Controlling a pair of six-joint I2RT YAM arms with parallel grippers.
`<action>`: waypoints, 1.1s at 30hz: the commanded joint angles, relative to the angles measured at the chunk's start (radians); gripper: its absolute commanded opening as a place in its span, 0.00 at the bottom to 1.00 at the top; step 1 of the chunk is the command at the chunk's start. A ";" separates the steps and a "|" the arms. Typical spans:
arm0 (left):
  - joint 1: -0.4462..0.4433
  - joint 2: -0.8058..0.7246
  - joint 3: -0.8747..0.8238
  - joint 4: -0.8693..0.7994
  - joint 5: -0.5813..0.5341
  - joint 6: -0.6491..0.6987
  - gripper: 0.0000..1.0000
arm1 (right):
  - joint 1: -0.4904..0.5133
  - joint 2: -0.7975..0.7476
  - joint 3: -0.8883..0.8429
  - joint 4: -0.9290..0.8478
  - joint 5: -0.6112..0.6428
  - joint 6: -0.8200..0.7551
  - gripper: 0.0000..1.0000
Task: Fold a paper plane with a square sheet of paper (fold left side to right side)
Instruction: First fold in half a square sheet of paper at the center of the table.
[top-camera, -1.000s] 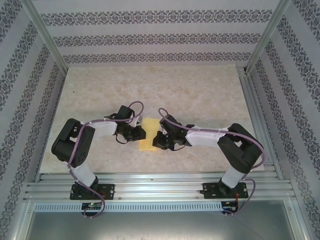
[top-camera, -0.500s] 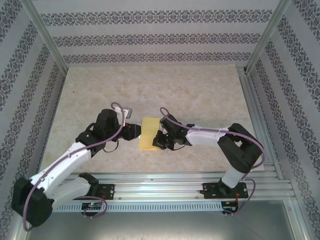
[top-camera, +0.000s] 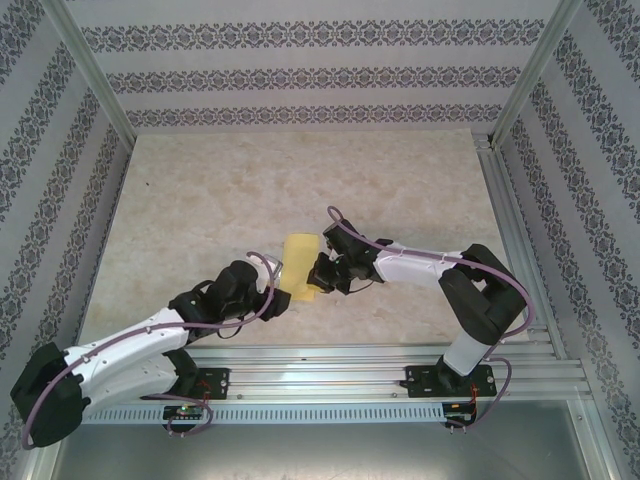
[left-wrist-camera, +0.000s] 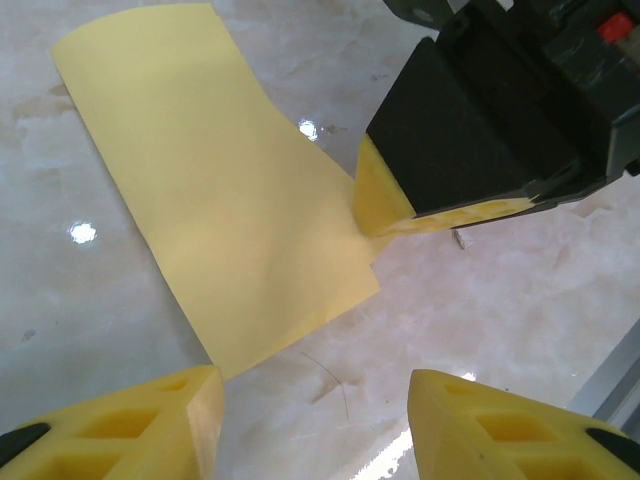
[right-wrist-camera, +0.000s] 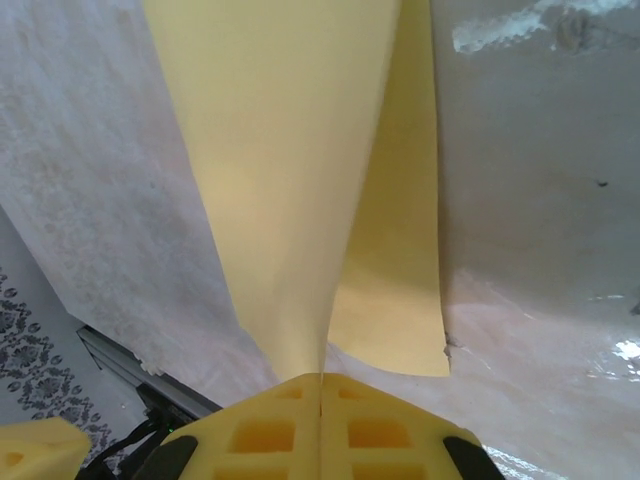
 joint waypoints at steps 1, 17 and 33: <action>-0.032 0.069 0.012 0.125 -0.044 0.086 0.53 | -0.007 -0.008 0.044 -0.034 -0.020 -0.001 0.02; -0.088 0.385 0.114 0.205 -0.081 0.200 0.50 | -0.008 0.008 0.059 -0.040 -0.030 0.016 0.02; -0.102 0.284 -0.004 0.287 -0.148 0.192 0.44 | -0.018 -0.014 0.023 0.028 -0.038 0.072 0.04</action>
